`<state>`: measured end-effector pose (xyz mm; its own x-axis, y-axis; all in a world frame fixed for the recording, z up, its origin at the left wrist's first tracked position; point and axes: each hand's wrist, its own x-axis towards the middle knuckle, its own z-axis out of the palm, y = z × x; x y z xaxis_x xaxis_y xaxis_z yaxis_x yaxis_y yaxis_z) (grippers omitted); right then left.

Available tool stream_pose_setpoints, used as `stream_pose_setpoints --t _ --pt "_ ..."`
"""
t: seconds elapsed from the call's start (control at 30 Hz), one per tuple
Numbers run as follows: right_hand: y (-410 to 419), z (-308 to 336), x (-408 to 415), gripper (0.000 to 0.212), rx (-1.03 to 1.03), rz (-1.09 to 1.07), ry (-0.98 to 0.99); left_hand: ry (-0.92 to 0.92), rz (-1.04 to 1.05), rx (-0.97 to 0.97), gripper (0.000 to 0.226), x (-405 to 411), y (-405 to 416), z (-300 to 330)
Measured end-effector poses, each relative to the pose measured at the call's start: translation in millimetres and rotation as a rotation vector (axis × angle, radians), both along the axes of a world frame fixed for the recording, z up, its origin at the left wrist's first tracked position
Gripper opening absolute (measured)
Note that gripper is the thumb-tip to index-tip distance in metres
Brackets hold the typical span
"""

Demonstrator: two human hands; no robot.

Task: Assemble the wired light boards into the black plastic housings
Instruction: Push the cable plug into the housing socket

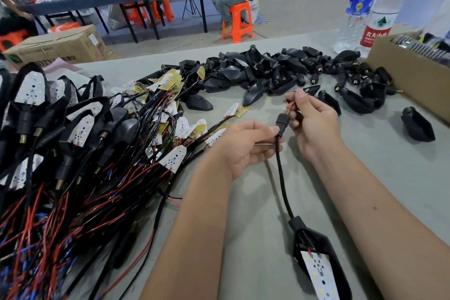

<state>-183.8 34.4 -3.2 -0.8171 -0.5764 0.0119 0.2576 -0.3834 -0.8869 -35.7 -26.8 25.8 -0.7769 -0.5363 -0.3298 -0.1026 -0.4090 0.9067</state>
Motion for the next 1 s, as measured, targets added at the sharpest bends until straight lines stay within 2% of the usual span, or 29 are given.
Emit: stream_pose_setpoints --t 0.17,0.27,0.43,0.63,0.8,1.0 --pt "-2 -1 0 0.028 -0.004 -0.091 0.003 0.027 -0.066 0.078 0.007 -6 9 -1" --pt "2 2 -5 0.031 -0.017 -0.137 -0.001 0.003 -0.093 0.039 0.006 -4 8 -3" --pt "3 4 -6 0.029 0.0 -0.147 0.002 0.036 0.082 0.027 0.006 -5 2 -3" --pt "3 3 -5 0.032 0.082 -0.136 0.077 -0.055 0.153 -0.225 0.004 -2 -5 -8" --pt "1 3 -3 0.032 0.103 -0.188 0.092 -0.045 0.166 -0.251 0.014 -4 -6 -6" --pt "1 1 -1 0.031 0.045 -0.207 0.083 -0.117 0.162 -0.321 0.016 -7 2 -2"
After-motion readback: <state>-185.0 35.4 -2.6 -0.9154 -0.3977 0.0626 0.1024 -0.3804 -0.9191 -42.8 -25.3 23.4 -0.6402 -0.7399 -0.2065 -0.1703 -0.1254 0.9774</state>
